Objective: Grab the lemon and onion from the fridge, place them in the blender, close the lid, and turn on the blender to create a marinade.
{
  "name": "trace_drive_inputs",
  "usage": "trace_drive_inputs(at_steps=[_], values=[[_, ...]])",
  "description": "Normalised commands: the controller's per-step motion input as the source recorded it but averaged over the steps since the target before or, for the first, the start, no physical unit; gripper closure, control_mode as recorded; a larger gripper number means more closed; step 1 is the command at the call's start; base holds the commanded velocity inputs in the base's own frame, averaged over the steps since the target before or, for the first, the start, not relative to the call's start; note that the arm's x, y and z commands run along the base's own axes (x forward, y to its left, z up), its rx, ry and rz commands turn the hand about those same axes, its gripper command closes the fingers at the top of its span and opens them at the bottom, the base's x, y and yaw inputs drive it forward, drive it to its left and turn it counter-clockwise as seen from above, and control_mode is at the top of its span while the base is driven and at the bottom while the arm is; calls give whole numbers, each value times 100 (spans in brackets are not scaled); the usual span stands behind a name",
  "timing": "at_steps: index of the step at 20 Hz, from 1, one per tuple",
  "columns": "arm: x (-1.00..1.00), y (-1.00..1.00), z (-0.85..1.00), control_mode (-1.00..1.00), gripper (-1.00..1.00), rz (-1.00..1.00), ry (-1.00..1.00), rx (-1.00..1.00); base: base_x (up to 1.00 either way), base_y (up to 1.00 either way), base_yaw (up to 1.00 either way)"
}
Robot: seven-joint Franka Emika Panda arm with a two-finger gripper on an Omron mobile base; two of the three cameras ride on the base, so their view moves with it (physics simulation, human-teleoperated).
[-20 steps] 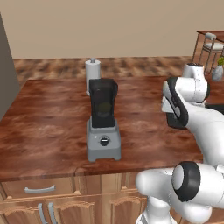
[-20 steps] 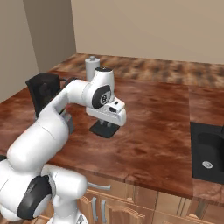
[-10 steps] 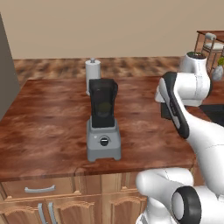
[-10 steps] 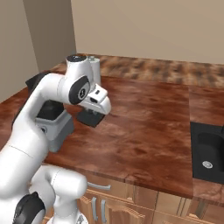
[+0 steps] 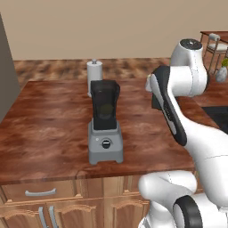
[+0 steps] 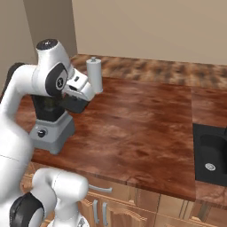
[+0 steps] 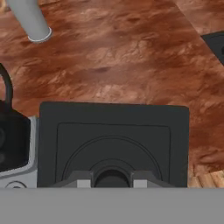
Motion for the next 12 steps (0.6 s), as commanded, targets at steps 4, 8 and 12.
trace_drive_inputs(at_steps=[4,8,12], values=[[0,49,65,-100,100,0,0,-3,0,0,0],[0,54,59,-100,100,0,0,-2,0,0,0],[0,59,40,-100,100,0,0,-2,0,0,0]])
